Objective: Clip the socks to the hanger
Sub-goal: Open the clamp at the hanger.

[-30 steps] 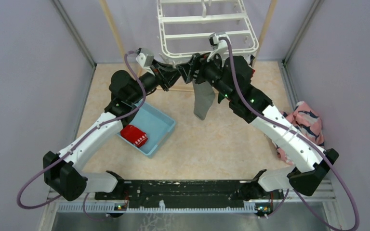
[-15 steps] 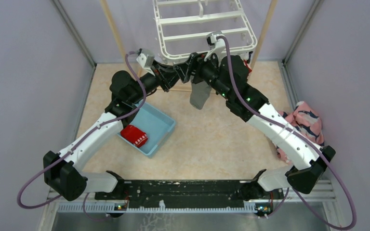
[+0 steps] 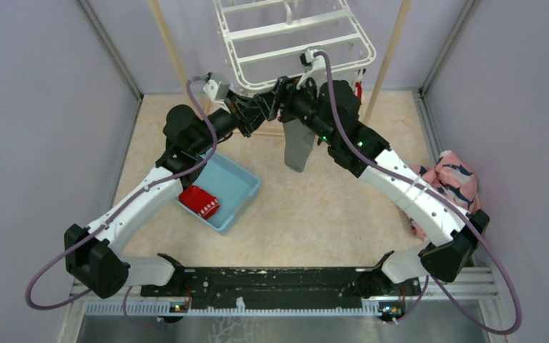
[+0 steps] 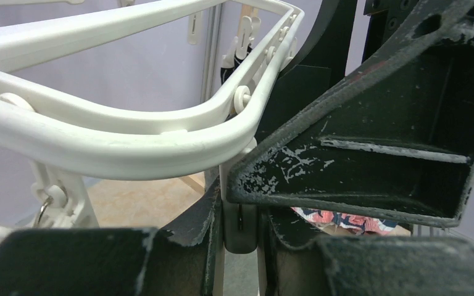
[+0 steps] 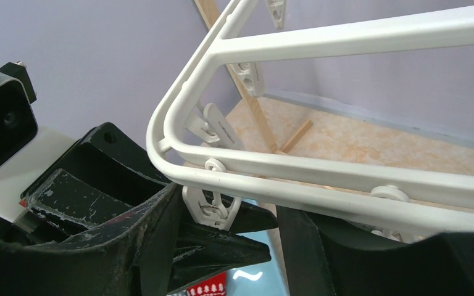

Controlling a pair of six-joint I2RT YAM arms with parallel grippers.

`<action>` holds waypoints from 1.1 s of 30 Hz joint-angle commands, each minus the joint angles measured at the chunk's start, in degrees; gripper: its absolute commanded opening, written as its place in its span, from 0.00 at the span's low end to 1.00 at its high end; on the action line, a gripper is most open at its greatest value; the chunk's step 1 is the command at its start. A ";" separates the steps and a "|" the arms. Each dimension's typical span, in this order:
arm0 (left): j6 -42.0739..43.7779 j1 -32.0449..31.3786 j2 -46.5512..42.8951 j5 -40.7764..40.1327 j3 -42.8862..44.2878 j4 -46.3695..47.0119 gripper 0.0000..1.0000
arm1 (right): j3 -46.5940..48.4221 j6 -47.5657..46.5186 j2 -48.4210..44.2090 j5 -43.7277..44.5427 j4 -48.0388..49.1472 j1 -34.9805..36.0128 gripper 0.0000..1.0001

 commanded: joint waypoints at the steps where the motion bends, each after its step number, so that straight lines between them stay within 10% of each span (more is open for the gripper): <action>1: -0.25 -0.49 0.01 2.07 -0.41 -0.09 0.00 | 4.46 -0.67 0.29 0.85 4.19 0.31 0.54; 20: 1.71 -0.92 0.22 1.08 -0.13 -1.59 0.02 | 3.48 -0.98 -0.30 5.54 3.72 0.31 0.09; 33: 4.73 -0.91 -3.37 -1.78 -0.06 -6.82 0.58 | 2.27 -1.06 -0.88 7.14 2.37 0.31 0.00</action>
